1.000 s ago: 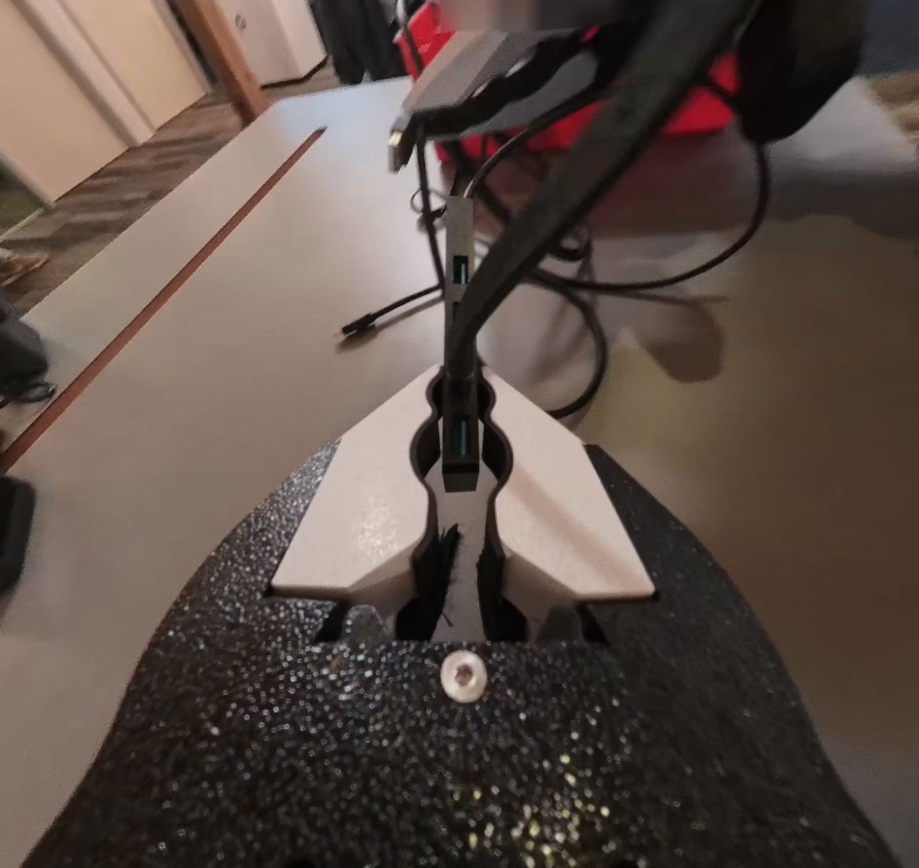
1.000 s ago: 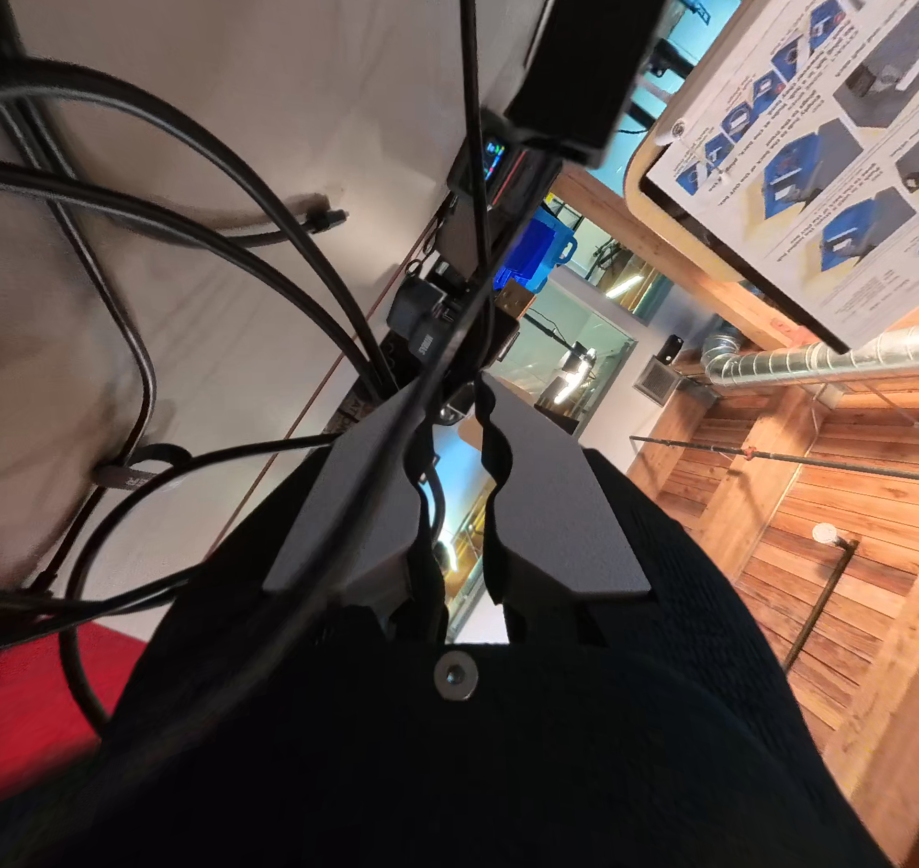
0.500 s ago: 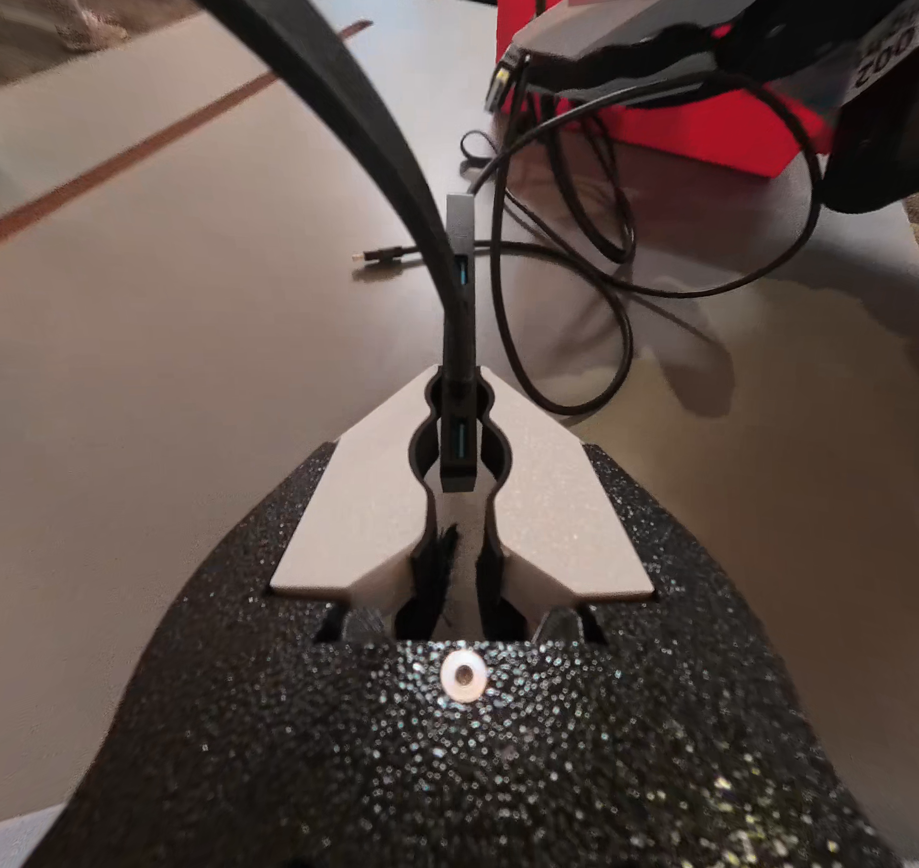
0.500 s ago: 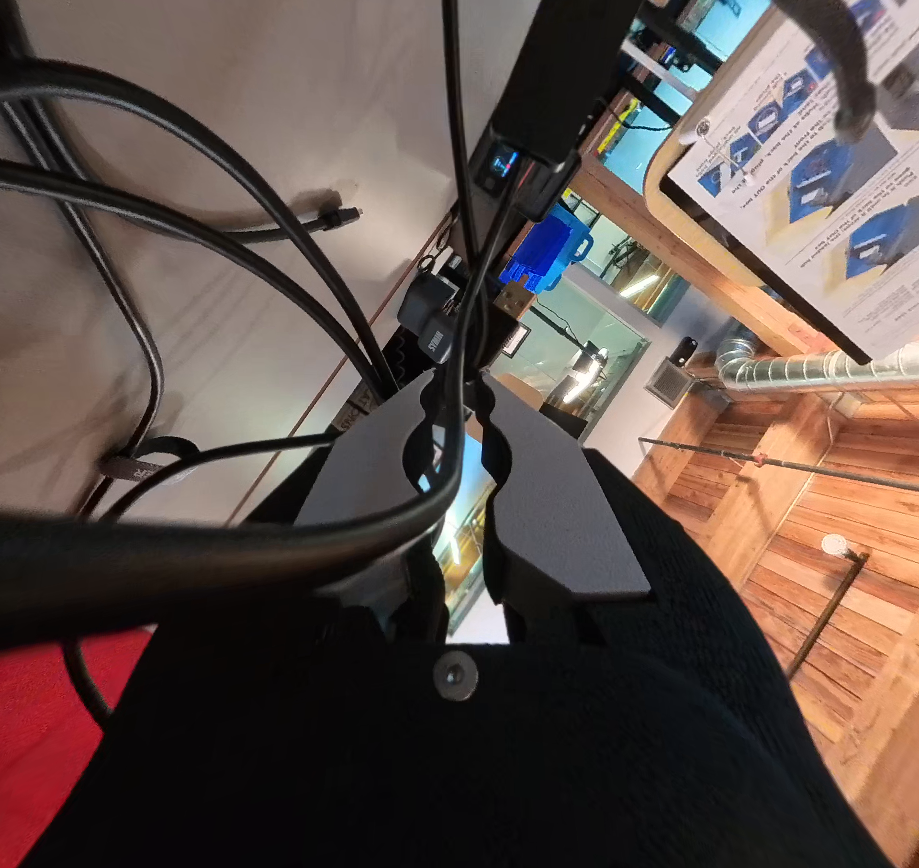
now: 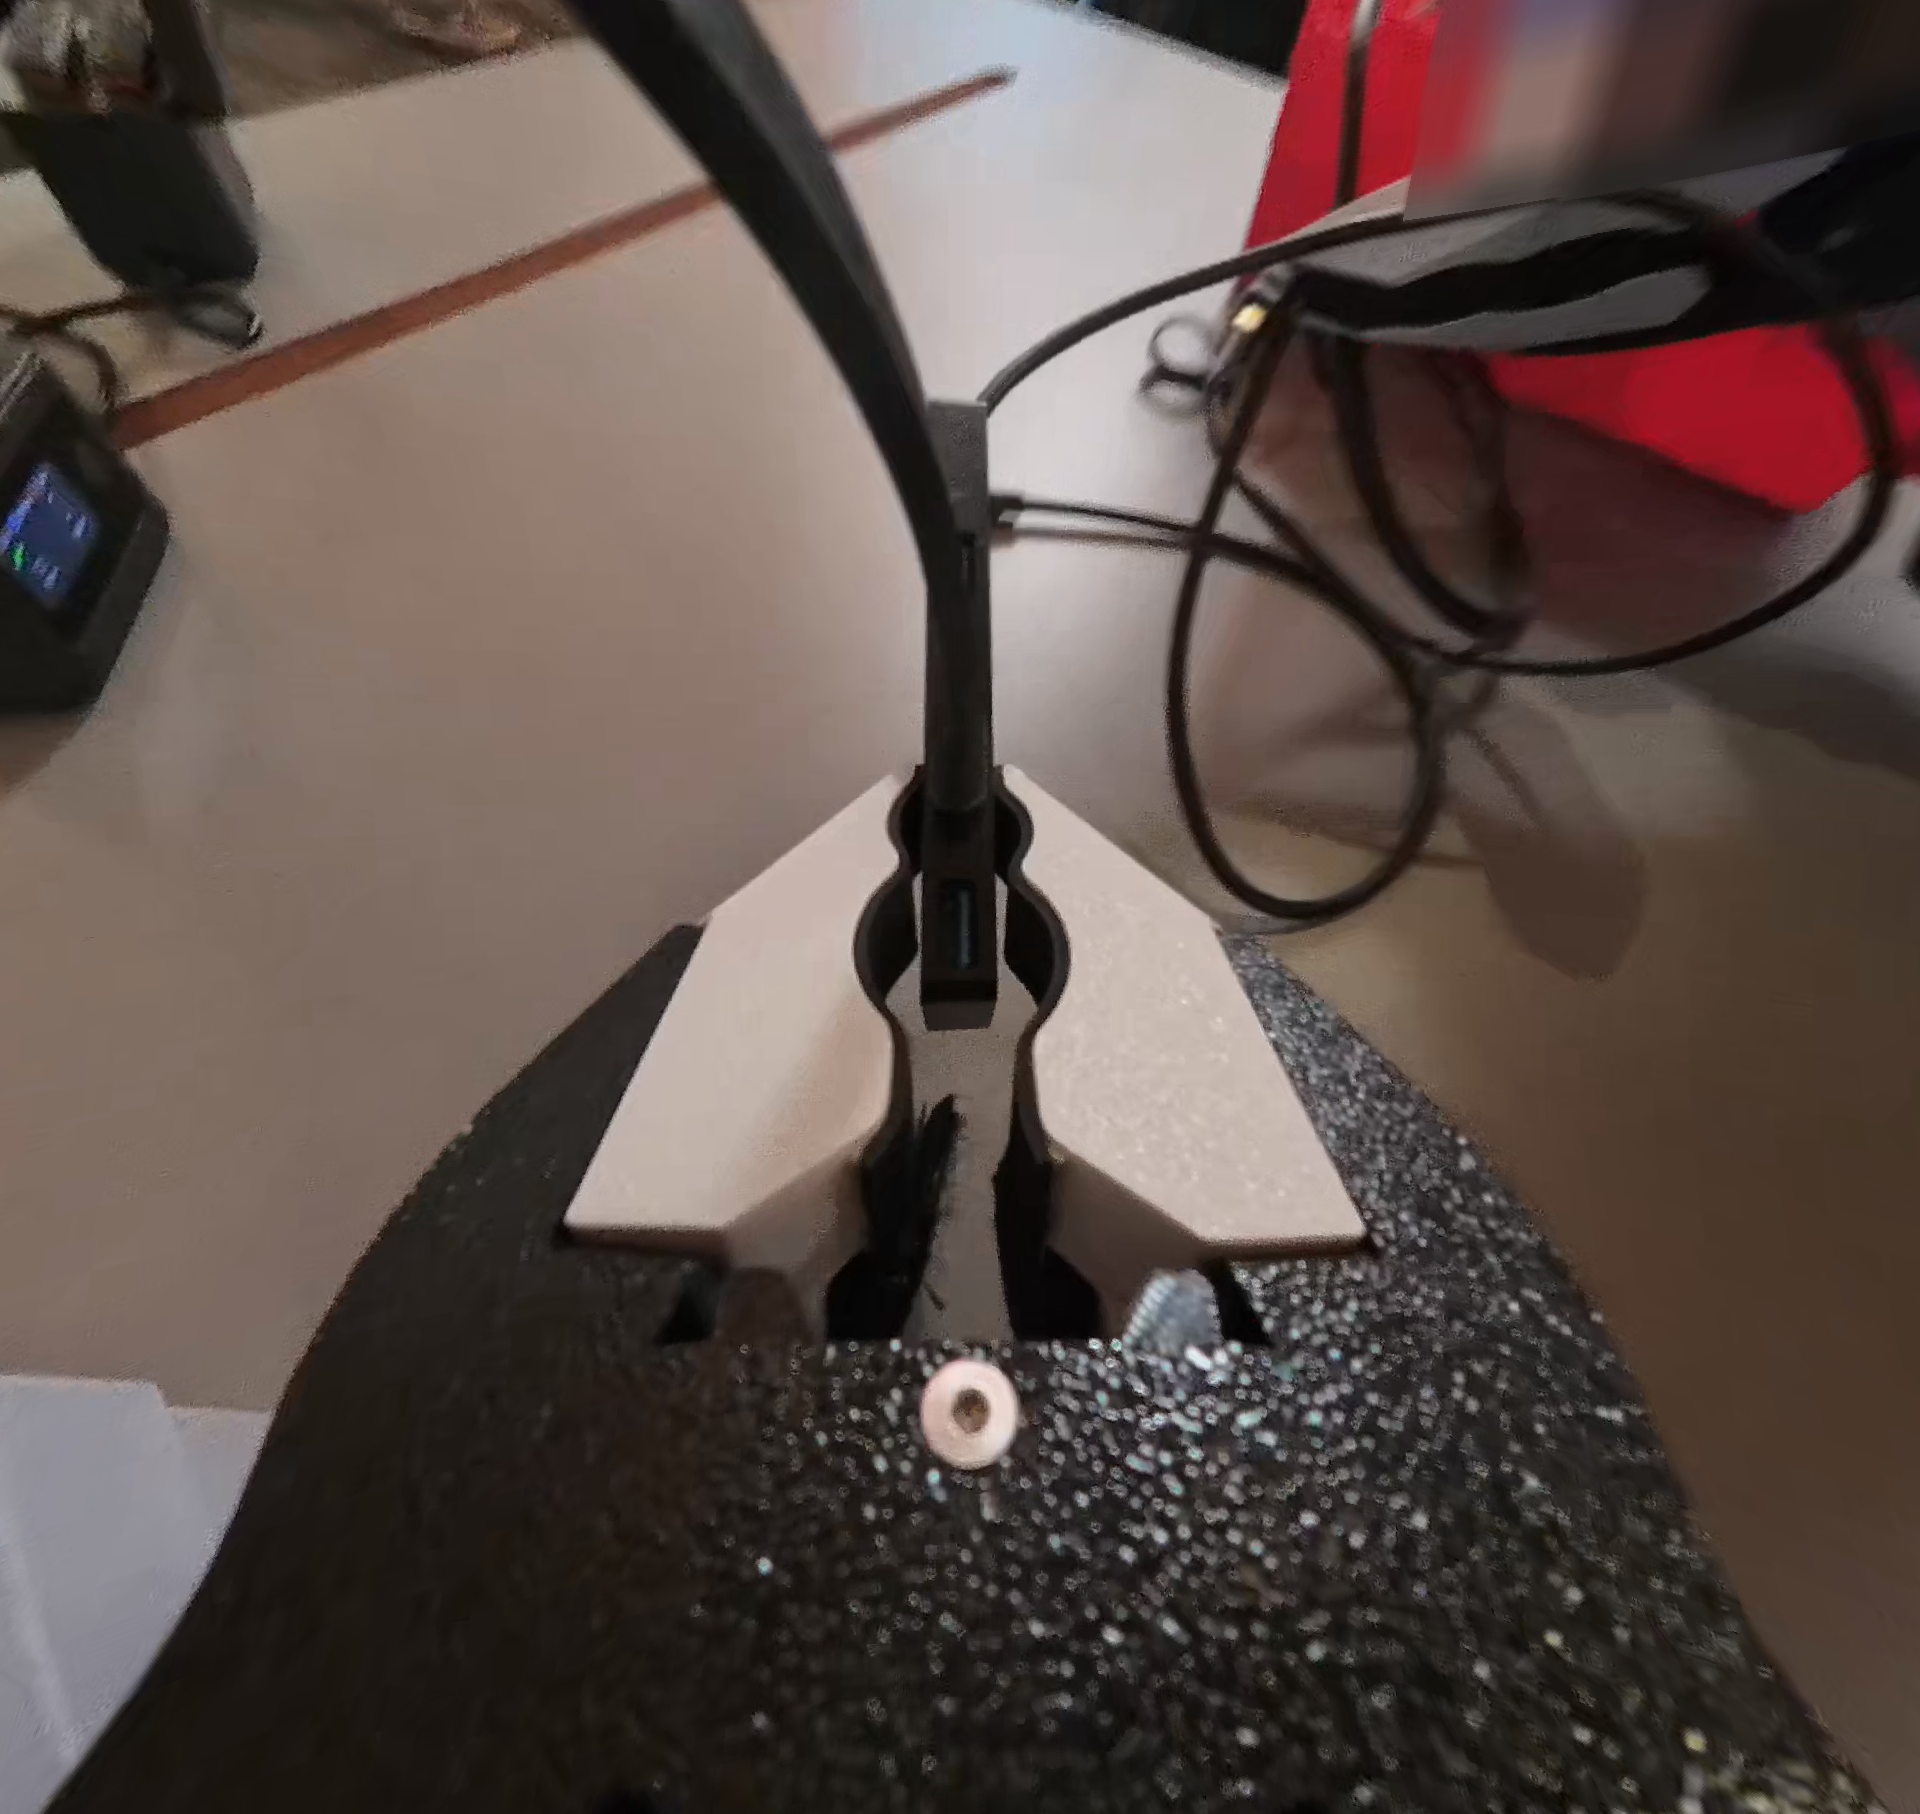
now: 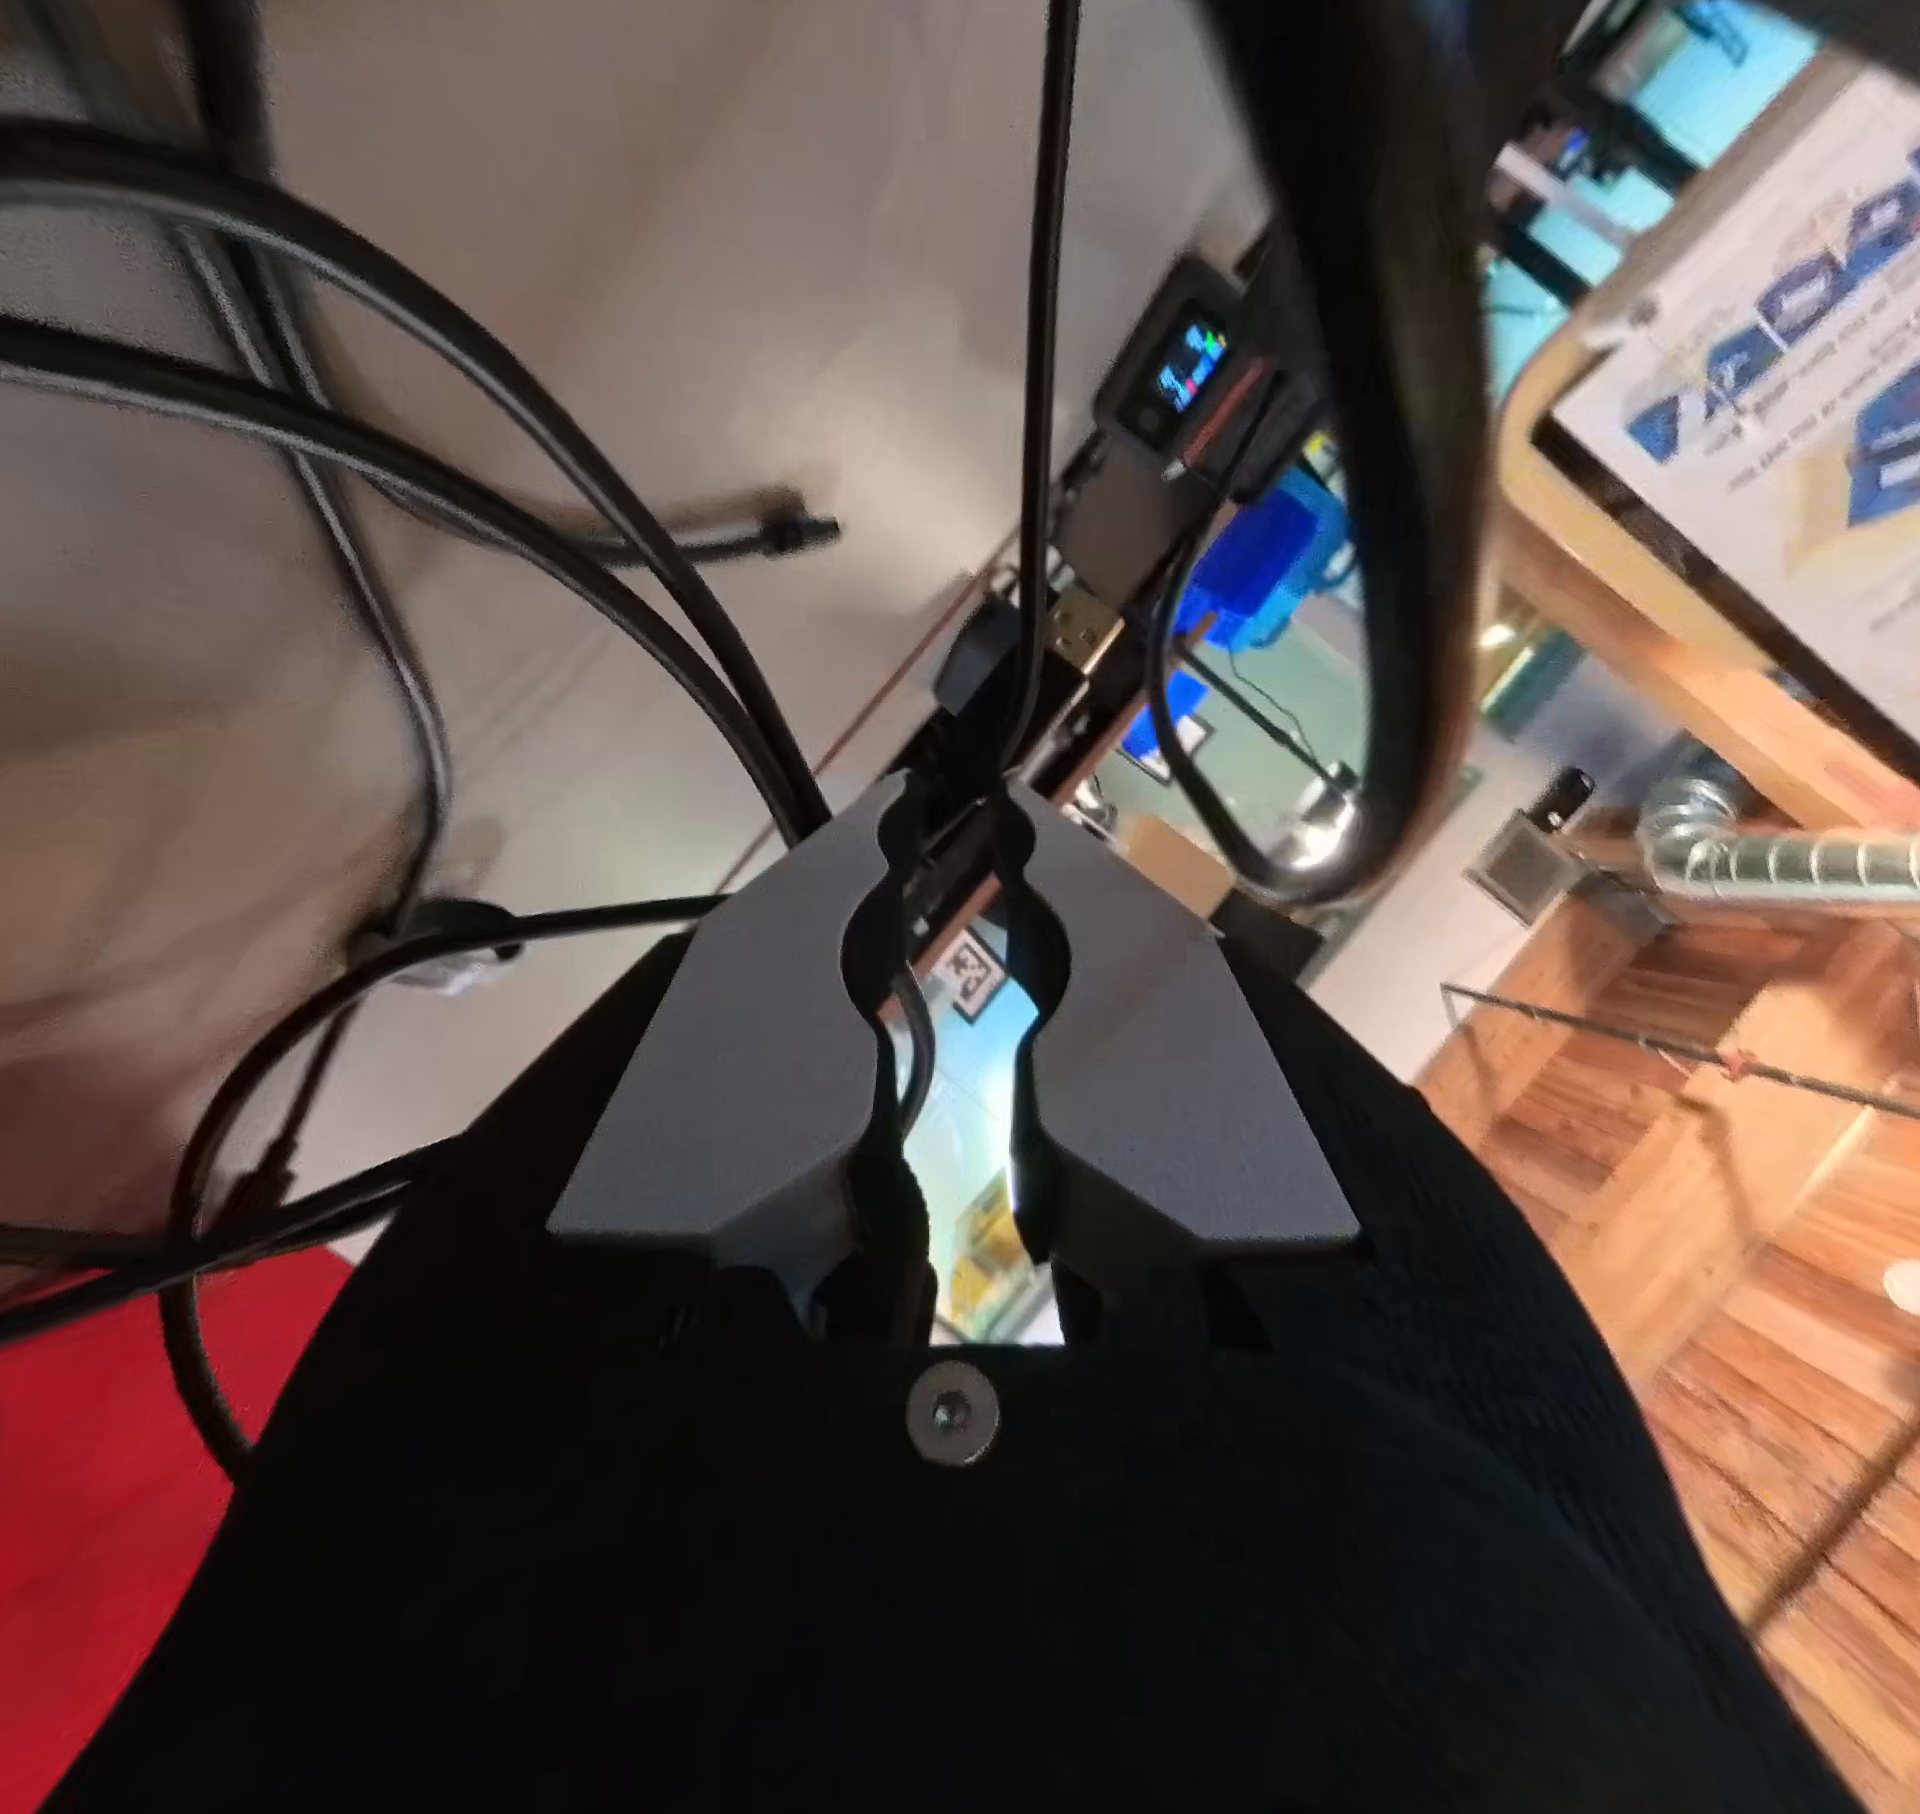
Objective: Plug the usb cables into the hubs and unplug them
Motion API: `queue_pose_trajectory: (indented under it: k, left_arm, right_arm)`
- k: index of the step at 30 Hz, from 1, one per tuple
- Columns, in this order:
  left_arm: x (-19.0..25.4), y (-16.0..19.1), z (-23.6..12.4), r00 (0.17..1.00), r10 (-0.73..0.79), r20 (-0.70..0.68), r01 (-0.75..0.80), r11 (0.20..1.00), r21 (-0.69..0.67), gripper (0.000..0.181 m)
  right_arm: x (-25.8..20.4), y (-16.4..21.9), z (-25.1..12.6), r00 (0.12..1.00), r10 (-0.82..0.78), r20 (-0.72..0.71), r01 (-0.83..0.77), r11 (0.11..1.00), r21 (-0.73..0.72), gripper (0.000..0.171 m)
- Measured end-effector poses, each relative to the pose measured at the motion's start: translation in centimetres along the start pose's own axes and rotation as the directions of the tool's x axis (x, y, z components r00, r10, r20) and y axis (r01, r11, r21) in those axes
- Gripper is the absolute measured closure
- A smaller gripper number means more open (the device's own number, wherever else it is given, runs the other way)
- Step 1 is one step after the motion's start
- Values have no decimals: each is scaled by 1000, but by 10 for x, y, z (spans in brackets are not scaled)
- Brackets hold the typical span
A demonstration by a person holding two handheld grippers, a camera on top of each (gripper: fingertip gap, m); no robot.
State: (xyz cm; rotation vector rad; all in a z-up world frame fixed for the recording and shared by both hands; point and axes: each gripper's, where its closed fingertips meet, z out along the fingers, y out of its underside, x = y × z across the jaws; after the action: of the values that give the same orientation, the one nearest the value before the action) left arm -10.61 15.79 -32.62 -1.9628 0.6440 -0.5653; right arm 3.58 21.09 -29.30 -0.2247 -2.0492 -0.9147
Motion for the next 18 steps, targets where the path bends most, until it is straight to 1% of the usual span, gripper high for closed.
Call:
queue_pose_trajectory:
  k: [1, 4, 8, 10, 12, 13, 15, 17, 18]
  left_arm:
    - [-4, 6, 2, 1000, -1, 29, 2, 999, -40, 173]
    - [-11, 17, 6, 997, -22, 80, 30, 994, -101, 173]
    - [-20, 18, 4, 989, -91, 120, 102, 991, -84, 173]
    - [-20, 17, 4, 987, -111, 113, 120, 990, -73, 173]
    - [-20, 18, 5, 987, -115, 110, 124, 990, -73, 173]
    - [-20, 18, 6, 988, -110, 110, 119, 990, -77, 172]
    - [-18, 20, 7, 990, -102, 101, 111, 990, -86, 173]
    - [-17, 21, 8, 990, -99, 99, 108, 990, -92, 173]
    - [-17, 22, 9, 991, -93, 95, 102, 990, -98, 173]
  right_arm:
    - [-4, -7, 1, 1000, -3, 20, 2, 1000, 23, 161]
    - [-17, -30, 0, 997, -49, 64, 43, 995, 88, 160]
    - [-33, -59, -7, 989, -114, 95, 99, 984, 149, 160]
    - [-42, -71, -10, 984, -135, 113, 115, 979, 170, 160]
    - [-45, -75, -10, 983, -126, 130, 105, 982, 159, 160]
    - [-45, -75, -9, 983, -105, 153, 81, 985, 153, 160]
    - [-45, -74, -11, 973, -19, 230, -18, 987, 158, 160]
    - [-48, -74, -13, 937, 99, 335, -162, 973, 163, 160]
    - [-49, -74, -14, 904, 165, 394, -246, 955, 166, 160]
